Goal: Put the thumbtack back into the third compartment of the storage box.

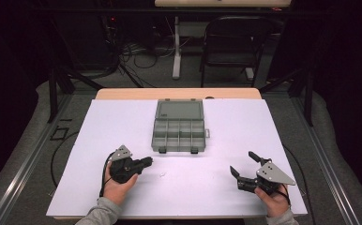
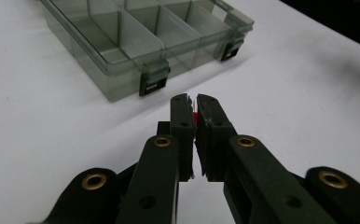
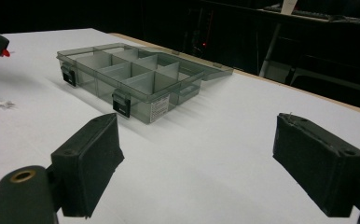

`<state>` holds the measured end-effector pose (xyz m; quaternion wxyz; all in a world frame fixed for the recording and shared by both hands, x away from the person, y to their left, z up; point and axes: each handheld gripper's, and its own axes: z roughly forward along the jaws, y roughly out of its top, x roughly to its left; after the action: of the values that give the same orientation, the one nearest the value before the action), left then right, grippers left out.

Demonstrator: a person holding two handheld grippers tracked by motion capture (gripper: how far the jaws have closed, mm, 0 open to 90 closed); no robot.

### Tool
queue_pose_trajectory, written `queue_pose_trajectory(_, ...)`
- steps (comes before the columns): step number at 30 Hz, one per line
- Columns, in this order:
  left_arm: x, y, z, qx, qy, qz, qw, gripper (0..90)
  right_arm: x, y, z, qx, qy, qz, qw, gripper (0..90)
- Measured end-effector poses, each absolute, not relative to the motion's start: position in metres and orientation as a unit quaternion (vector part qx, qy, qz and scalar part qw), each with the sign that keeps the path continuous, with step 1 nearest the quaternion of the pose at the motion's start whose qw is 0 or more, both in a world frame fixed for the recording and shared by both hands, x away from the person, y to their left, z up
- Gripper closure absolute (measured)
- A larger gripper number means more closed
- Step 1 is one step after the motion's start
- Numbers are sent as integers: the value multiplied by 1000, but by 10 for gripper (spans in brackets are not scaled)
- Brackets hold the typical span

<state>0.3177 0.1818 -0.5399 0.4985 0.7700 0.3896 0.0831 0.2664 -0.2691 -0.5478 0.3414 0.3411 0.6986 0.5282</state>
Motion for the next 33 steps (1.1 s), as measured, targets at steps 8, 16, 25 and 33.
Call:
queue_pose_trajectory(8,321,181,-525,759,382,93,519,856,266,-269,-548,343,698,526,343,142)
queue_pose_trajectory(16,333,175,-511,751,388,80,528,856,266,-269,-548,345,698,525,343,142)
queue_pose_trajectory(25,354,161,-495,750,394,77,526,856,266,-270,-548,345,698,525,344,142)
queue_pose_trajectory(33,377,144,-477,758,387,80,519,856,266,-270,-548,343,698,525,344,142)
